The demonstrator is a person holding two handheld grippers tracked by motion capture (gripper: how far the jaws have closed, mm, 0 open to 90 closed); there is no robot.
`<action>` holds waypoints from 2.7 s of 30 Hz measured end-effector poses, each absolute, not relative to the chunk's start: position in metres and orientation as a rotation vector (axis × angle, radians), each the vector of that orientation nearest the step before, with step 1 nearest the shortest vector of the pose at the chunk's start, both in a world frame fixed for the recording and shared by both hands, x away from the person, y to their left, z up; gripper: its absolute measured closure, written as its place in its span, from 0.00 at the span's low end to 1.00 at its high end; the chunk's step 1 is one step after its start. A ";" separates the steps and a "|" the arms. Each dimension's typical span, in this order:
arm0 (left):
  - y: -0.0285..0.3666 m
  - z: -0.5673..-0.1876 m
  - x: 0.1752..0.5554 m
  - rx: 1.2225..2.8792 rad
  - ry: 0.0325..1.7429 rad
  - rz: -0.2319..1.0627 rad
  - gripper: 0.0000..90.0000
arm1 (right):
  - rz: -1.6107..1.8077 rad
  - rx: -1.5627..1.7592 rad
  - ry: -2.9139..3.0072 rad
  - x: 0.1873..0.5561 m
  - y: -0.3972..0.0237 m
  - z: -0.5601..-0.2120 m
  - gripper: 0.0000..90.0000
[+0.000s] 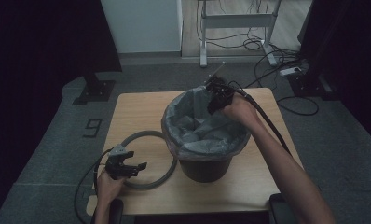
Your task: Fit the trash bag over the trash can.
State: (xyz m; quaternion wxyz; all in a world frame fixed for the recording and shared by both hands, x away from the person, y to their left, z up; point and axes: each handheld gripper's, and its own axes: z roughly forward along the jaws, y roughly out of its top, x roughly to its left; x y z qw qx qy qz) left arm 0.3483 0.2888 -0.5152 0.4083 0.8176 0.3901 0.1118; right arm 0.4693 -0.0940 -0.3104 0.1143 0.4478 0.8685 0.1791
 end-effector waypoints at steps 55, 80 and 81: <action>0.296 -0.548 0.356 2.221 1.071 0.292 0.00 | 1.198 1.008 2.360 0.396 -0.248 -0.289 0.00; 0.295 -0.551 0.356 2.219 1.085 0.374 0.00 | 1.150 1.169 2.327 0.386 -0.287 -0.443 0.00; 0.295 -0.552 0.356 2.218 1.086 0.375 0.00 | 1.151 1.171 2.328 0.386 -0.286 -0.451 0.00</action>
